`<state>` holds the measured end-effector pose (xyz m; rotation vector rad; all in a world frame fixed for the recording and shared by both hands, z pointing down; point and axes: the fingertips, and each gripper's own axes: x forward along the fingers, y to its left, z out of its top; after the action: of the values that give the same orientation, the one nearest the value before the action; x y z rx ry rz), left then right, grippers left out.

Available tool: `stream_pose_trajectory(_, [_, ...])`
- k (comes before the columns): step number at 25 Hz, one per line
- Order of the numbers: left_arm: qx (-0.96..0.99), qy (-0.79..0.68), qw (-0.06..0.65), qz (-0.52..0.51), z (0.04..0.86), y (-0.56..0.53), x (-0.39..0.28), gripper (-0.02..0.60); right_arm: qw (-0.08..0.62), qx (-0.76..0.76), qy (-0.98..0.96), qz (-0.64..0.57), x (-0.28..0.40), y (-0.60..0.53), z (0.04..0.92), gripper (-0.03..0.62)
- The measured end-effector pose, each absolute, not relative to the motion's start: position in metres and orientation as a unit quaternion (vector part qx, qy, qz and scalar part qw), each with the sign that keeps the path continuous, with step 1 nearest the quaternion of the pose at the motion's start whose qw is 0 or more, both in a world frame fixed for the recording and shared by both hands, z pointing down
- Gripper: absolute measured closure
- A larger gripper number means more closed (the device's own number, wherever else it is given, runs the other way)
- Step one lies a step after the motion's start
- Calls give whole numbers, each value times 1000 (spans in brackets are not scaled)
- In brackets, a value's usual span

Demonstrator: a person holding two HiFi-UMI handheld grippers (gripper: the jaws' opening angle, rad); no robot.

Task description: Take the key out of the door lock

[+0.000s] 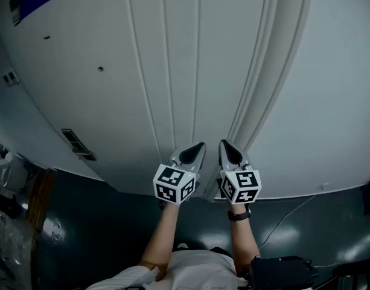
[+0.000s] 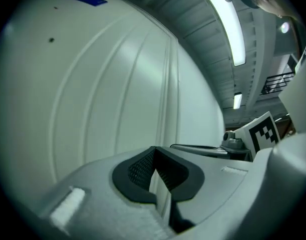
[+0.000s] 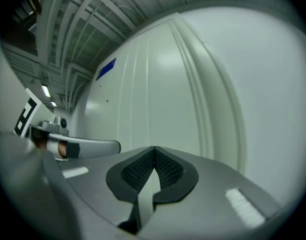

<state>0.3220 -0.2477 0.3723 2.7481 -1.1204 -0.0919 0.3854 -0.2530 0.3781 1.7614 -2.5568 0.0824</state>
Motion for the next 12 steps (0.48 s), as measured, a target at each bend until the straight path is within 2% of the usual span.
stream_pose_trajectory(7, [770,-636,40,-28,388,-230,90,580,43,321,-946,17,152,-248,398,592])
stream_pose_trajectory(12, [662,-747,47,-51,390,-168,-22,580,36,148,-988,-2,35,-189,398,591])
